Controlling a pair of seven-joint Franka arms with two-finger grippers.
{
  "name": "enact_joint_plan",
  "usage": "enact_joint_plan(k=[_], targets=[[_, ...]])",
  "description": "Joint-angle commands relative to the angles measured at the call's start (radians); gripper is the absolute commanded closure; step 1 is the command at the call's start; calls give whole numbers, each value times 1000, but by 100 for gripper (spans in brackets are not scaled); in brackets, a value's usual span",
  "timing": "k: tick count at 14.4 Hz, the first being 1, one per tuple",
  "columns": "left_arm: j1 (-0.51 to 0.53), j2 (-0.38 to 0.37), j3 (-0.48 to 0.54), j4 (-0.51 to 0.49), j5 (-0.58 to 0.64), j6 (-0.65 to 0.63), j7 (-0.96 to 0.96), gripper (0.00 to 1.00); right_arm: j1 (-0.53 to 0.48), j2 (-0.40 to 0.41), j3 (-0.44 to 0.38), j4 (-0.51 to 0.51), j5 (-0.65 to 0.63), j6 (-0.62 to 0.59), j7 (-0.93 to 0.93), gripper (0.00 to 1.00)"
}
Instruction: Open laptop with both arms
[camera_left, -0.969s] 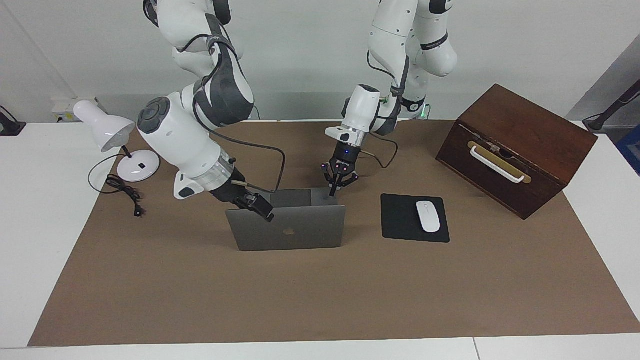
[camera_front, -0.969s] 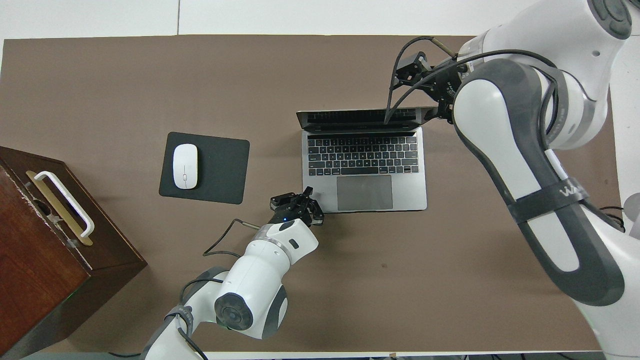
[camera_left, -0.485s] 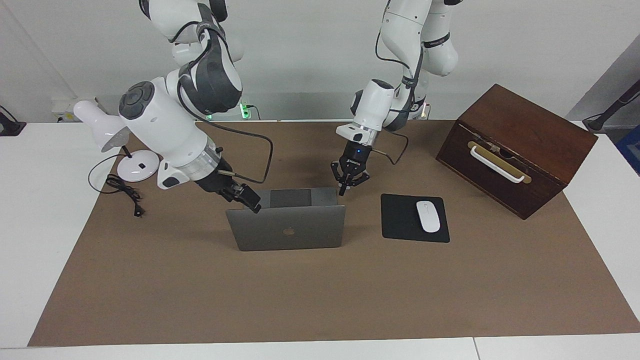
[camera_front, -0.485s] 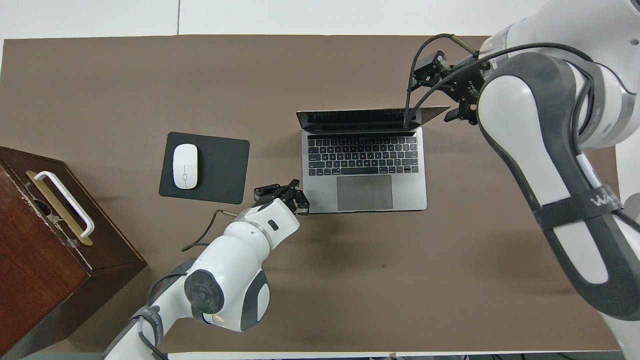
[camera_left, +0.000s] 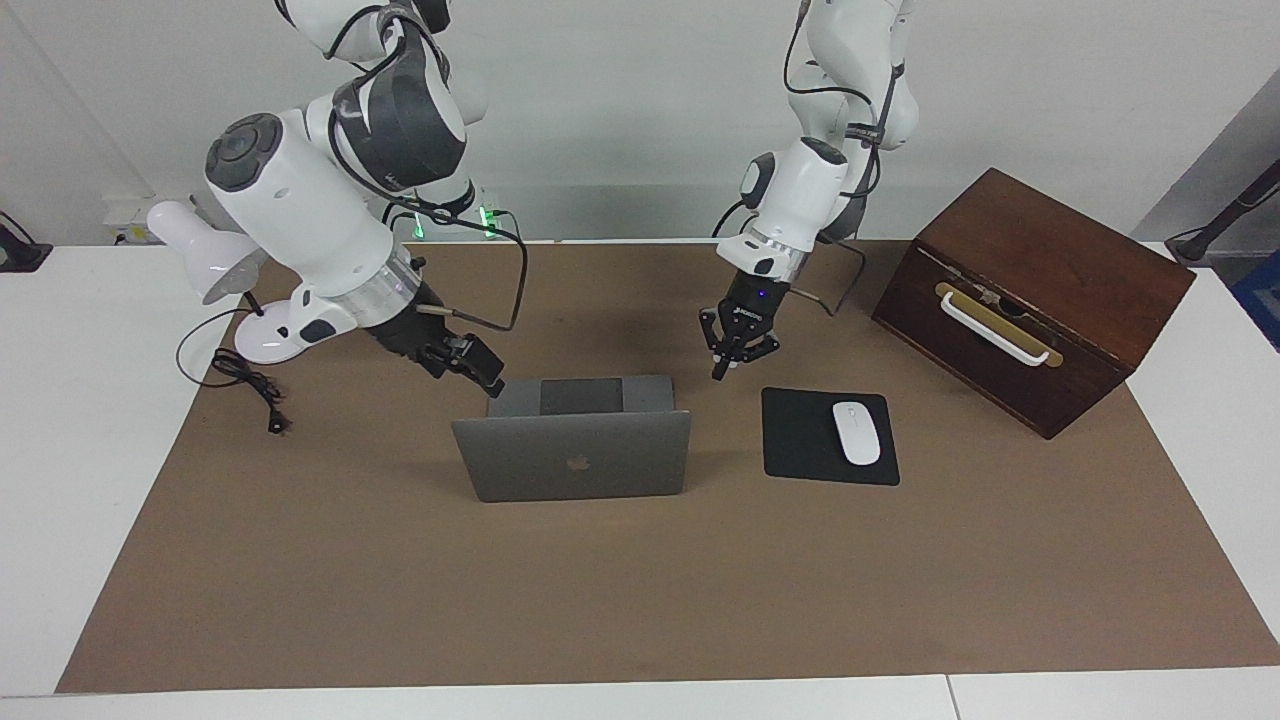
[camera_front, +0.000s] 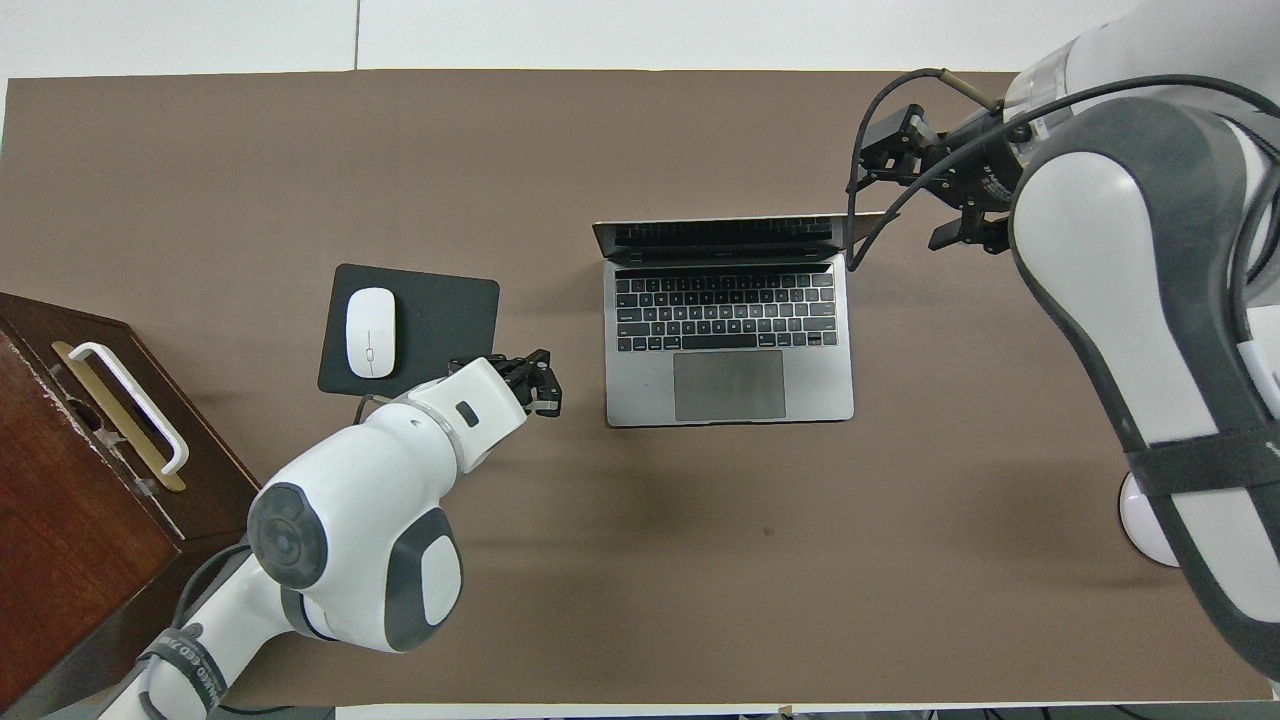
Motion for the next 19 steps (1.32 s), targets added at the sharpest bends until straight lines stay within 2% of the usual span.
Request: enact_joint_plan(k=[1,4,10,14,19], targets=[[115,-69,-3,63,106,-238,37,100,-30,-20,2,2,-32,-59,-77,0],[237,-106,-6,232,234,-580,37,100,-47,-63,2,2,-107,-80,-211,0],[358,-146,-5,489,370,-1007,49,100,-83,-172,2,-1,-276,-191,-507,0],[433,-147,-3,597,424,-1195,113,100,-118,-276,2,-76,-339,-220,-593,0],[510,-150,0,632,499,-1278,167,100,-188,-338,3,-168,-404,-197,-664,0]])
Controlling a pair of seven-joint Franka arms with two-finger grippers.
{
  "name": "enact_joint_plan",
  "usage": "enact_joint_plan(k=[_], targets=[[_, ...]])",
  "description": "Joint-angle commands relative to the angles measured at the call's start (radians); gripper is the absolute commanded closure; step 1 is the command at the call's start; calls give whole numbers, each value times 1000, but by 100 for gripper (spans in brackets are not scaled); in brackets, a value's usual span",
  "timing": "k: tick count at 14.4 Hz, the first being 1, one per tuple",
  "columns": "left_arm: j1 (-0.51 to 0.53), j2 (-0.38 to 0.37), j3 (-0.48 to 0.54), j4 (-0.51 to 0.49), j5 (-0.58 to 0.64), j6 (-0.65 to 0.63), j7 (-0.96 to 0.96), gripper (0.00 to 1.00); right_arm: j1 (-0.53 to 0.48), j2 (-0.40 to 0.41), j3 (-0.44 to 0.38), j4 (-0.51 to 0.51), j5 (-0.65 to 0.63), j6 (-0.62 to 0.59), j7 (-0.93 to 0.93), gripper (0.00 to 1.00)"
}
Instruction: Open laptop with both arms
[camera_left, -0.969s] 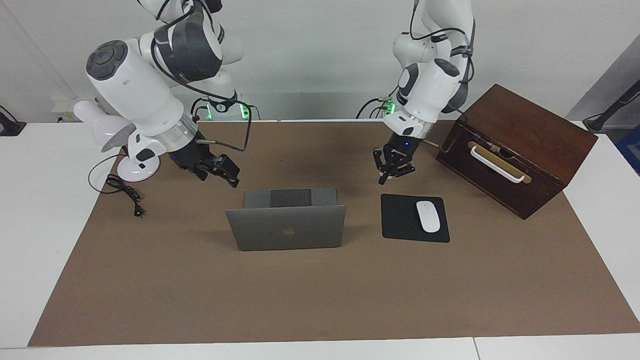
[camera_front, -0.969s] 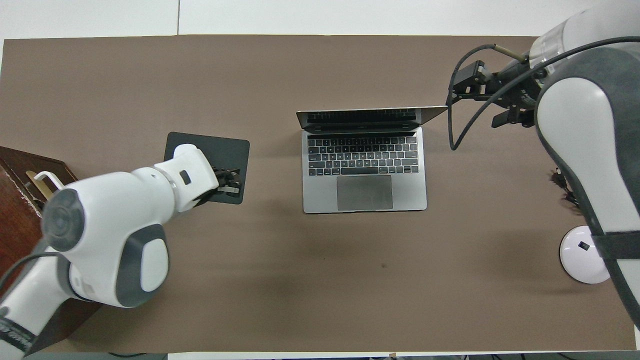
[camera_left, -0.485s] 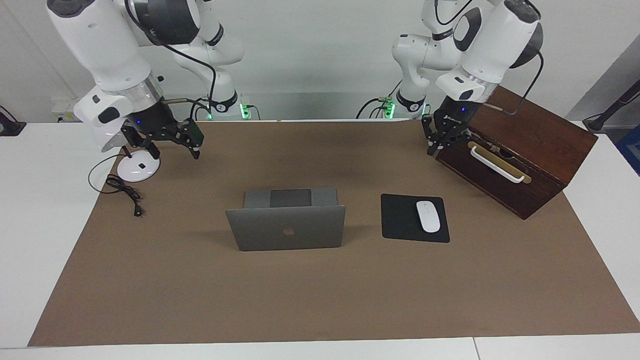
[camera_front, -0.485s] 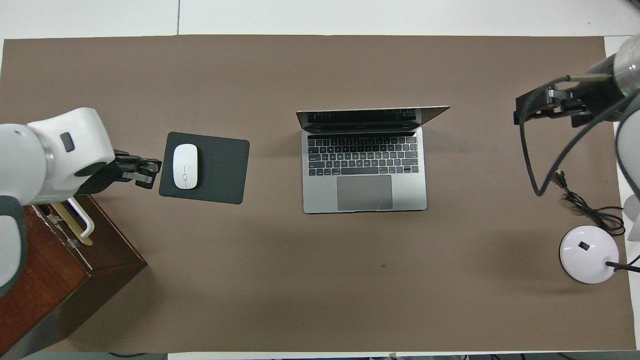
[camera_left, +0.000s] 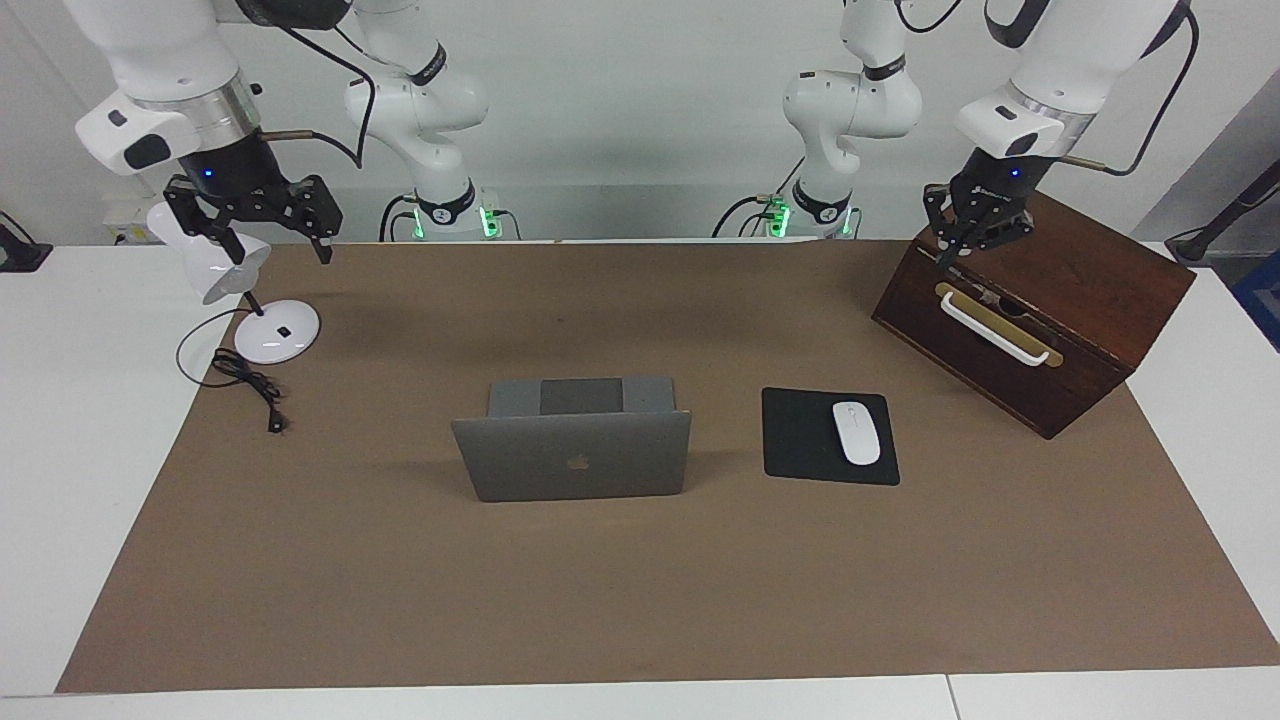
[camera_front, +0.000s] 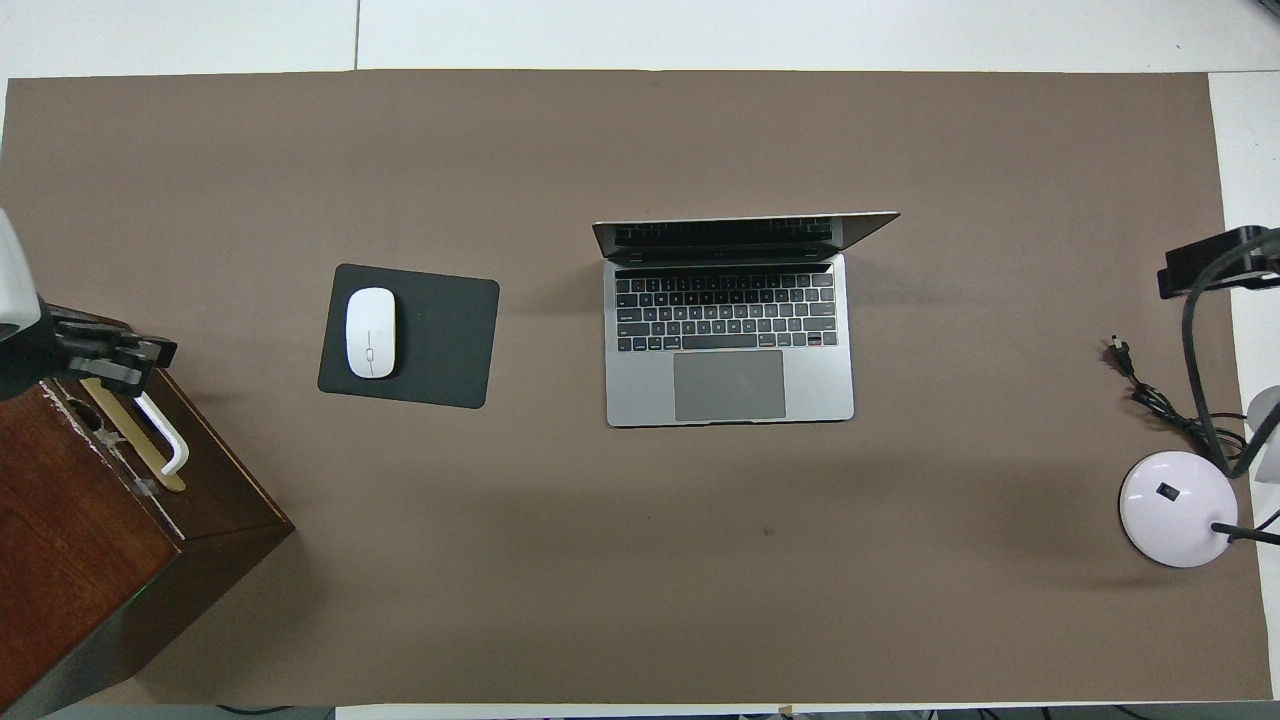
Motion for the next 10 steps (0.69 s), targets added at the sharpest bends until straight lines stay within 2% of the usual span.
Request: enact_joint_plan(k=[1,3,6,7,8,9,10], targets=[[46,5,-7,36,46,-46,17,100,-55,-51,14,-95,-12,35,-25,0],[119,5,-10,44,46,-56,18,100,-77,-74,14,-137,2,25,102,0],[182,5,-10,52,46,-48,6,100,-82,-128,14,-244,7,58,95,0],[190,6,-10,52,46,-40,1,78,-81,-134,14,-257,7,77,93,0],[190,8,-11,58,46,-36,-26,27,-81,-134,14,-266,7,81,92,0],[190,14,-11,73,46,-33,-60,0,-81,-140,14,-272,7,81,92,0],[190,22,-11,93,46,-31,-74,0,-79,-143,14,-277,7,84,93,0]])
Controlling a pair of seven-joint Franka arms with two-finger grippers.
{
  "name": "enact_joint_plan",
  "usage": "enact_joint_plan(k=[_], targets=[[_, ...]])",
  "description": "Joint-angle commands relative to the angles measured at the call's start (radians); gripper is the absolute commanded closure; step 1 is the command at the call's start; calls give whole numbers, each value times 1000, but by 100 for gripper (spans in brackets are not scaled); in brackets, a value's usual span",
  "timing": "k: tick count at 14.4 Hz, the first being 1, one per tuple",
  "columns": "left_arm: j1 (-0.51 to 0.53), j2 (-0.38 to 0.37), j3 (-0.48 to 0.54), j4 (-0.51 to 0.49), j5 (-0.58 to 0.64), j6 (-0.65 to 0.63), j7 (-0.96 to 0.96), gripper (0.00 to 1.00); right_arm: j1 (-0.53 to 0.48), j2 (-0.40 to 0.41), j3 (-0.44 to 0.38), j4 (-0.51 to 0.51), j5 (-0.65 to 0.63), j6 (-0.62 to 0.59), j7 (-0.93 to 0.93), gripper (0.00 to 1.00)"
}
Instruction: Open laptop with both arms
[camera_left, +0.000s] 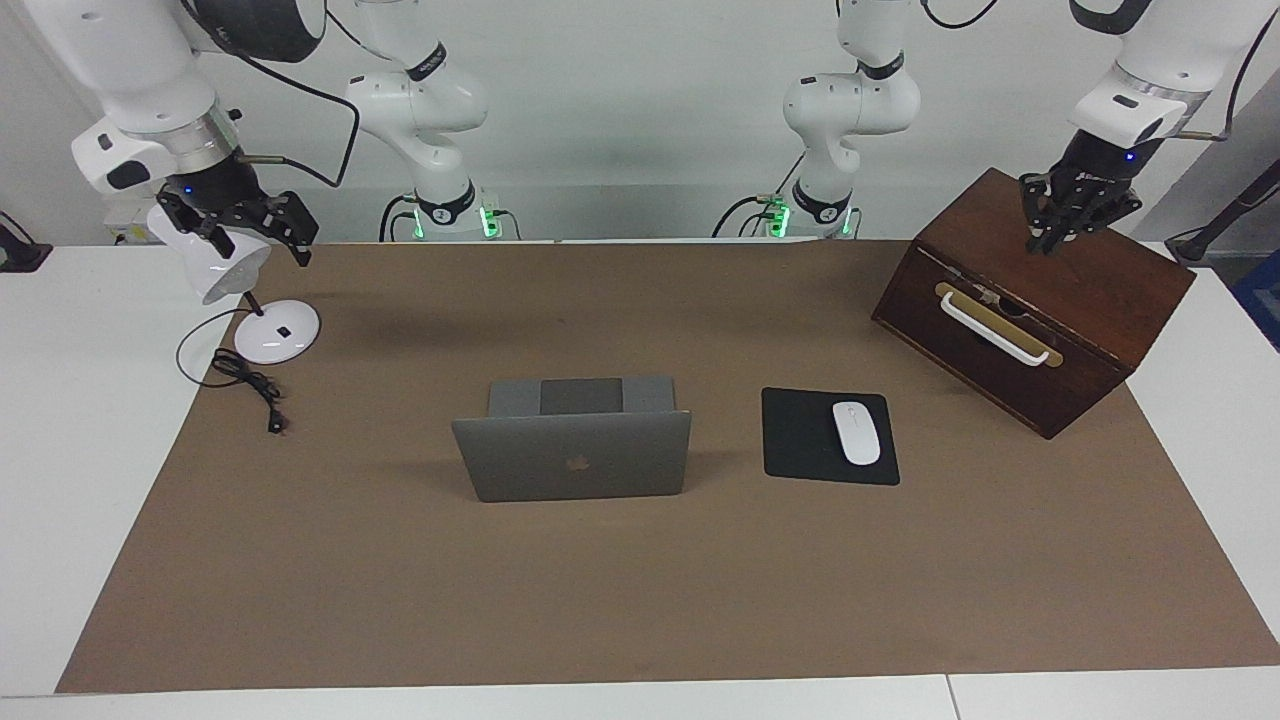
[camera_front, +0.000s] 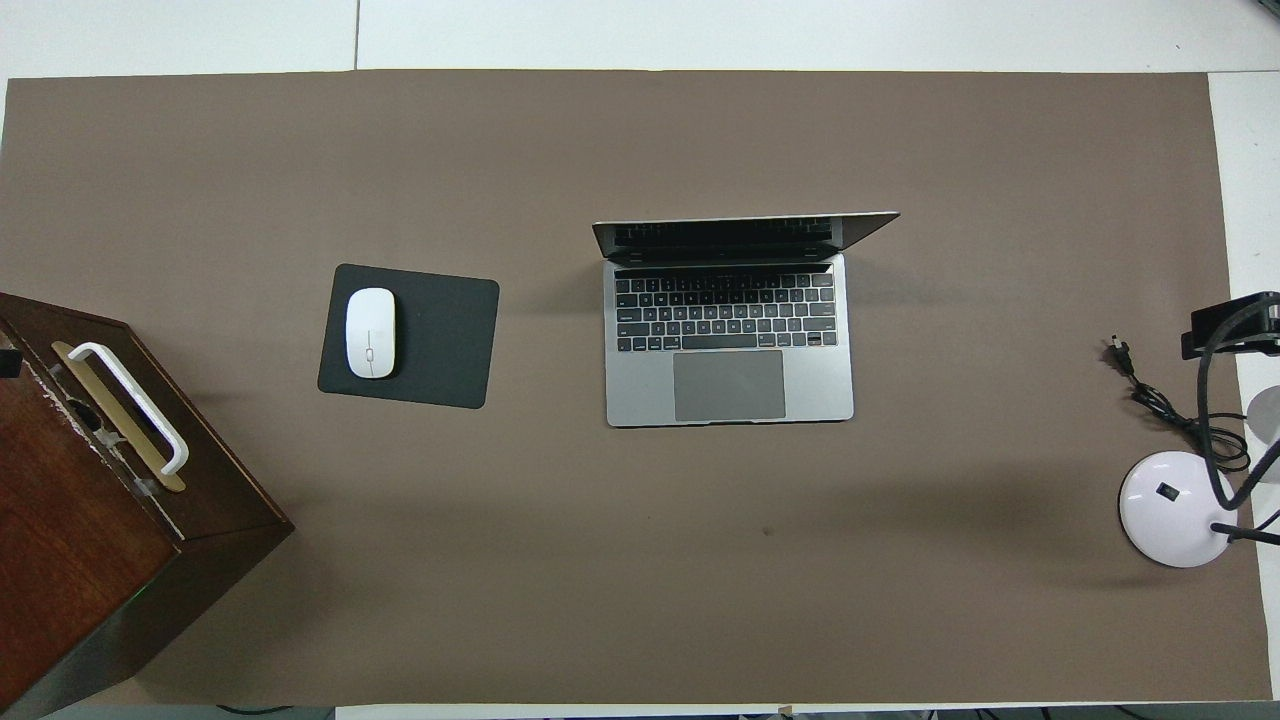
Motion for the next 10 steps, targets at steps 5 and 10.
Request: enact_joint_plan(k=[5,10], targets=[[6,92,-12,135,5,-12,-87,0,-44,-21,13,-64,6,135,-42,0],[2,190,-16,192,2,11,-122,0,-45,11,28,-49,11,147,-40,0]])
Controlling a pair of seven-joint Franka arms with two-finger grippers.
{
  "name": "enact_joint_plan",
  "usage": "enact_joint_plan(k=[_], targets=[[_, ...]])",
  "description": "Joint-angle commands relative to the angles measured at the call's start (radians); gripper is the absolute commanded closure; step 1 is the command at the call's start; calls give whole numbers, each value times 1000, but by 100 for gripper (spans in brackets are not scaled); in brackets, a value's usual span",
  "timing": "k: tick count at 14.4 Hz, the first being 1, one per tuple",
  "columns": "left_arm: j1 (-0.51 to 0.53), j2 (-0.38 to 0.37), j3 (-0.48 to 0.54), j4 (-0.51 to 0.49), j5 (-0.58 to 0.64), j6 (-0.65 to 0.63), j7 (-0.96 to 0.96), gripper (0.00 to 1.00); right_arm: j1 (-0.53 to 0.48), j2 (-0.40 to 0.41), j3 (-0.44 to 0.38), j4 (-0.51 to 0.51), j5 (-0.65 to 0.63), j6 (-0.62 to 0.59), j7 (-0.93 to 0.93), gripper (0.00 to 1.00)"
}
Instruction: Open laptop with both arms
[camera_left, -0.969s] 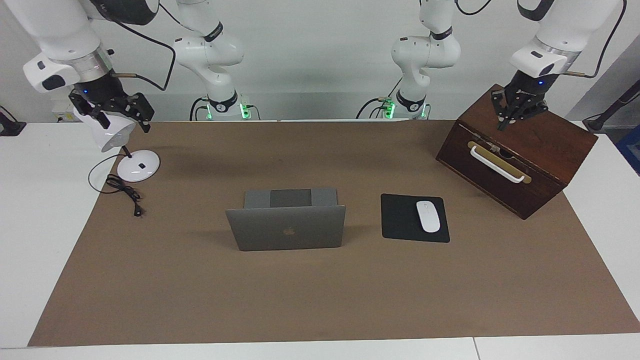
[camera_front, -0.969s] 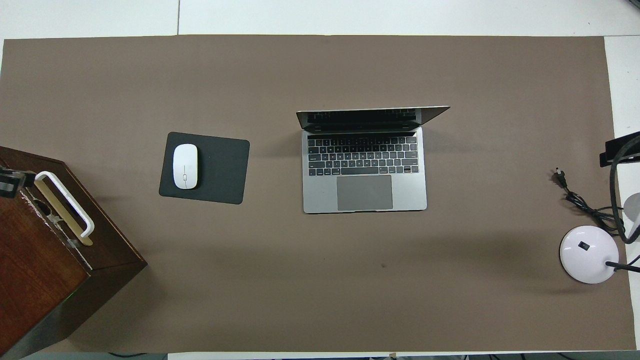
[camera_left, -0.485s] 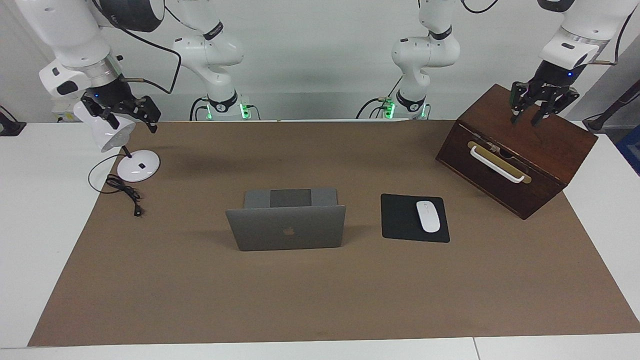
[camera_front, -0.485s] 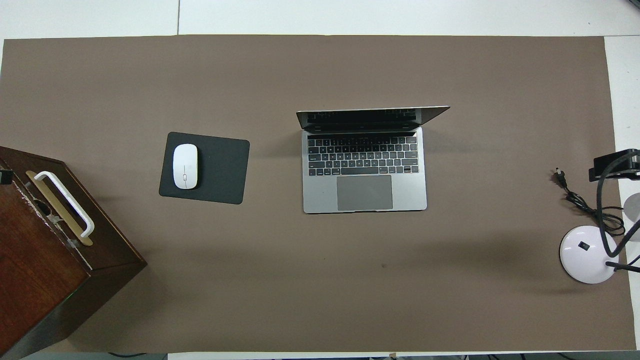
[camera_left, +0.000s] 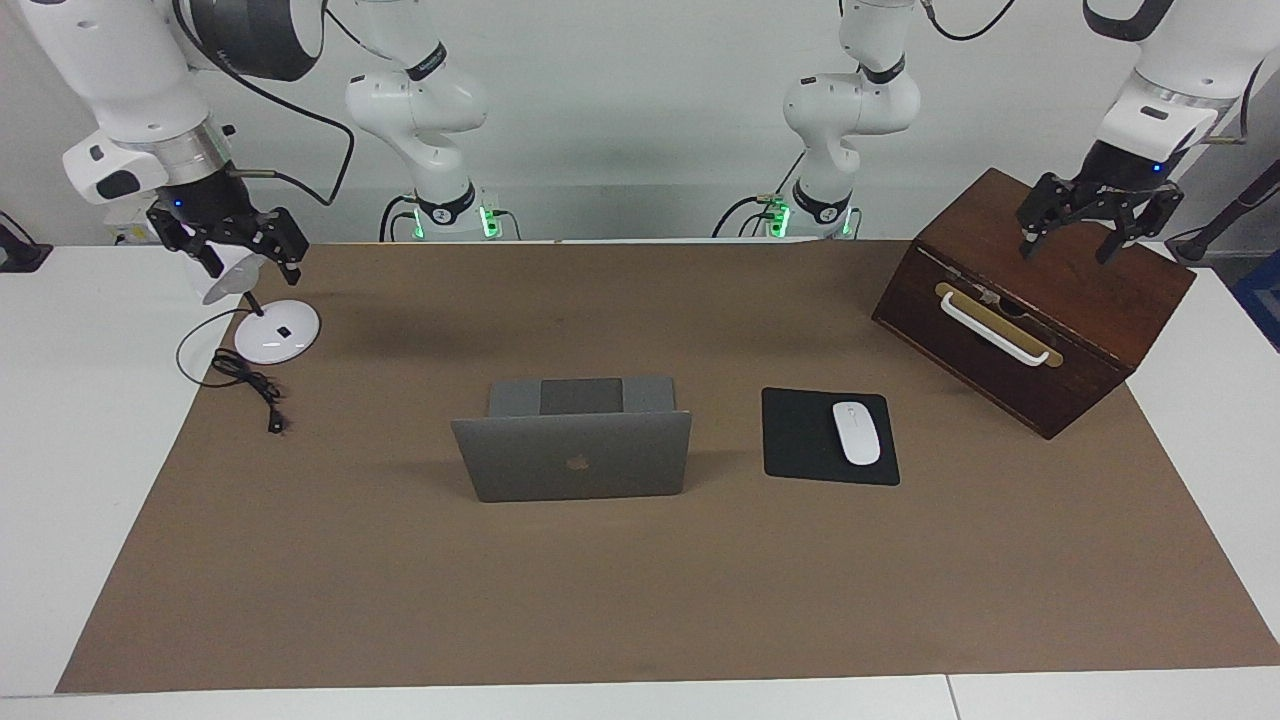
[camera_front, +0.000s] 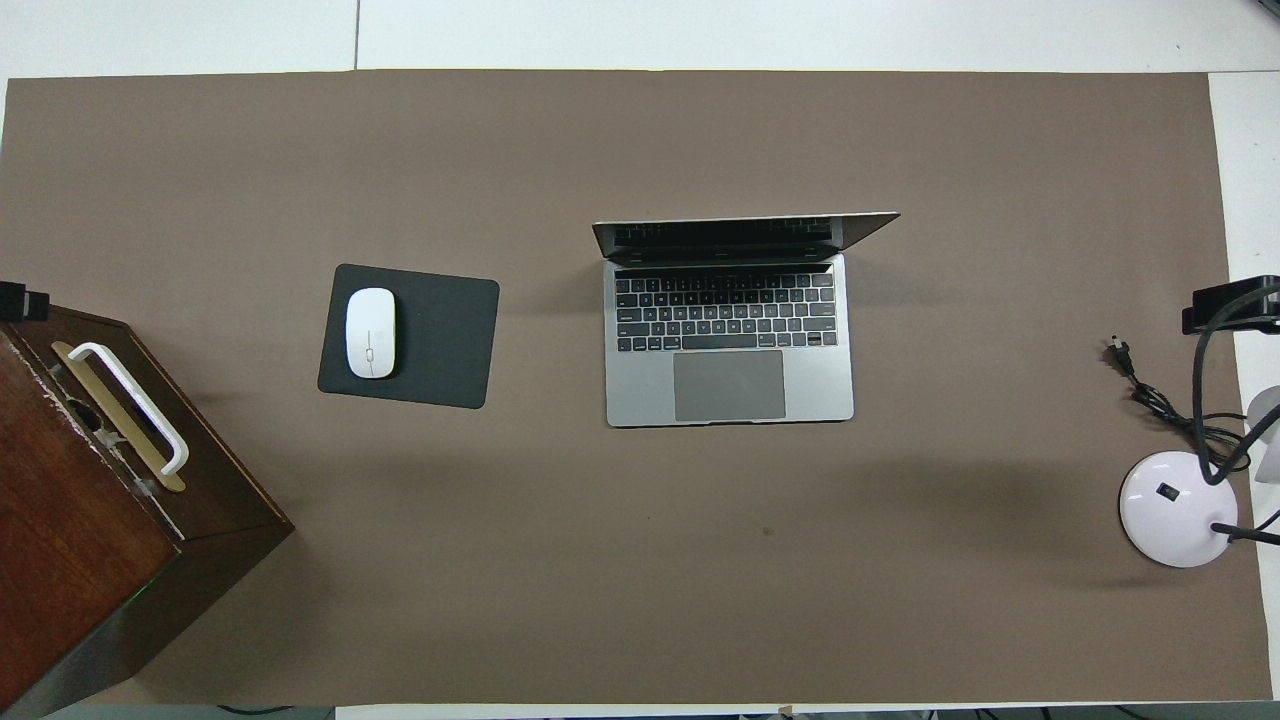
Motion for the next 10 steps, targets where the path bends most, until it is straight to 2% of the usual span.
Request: enact_joint_plan(k=[1,5,7,10], targets=[[2,58,-7,51,3,20,-20,0,-22,17,22,1,18,22,-11,0],[-14,85,-7,34,10,38,-52,0,-37,54,22,41,23,21,-23,0],[-34,83,-12,30,10,38,-141,0,-52,68,23,53,20,21,-28,0],[-35,82,-12,48,16,-12,-153,0,-54,71,22,58,21,22,-33,0]])
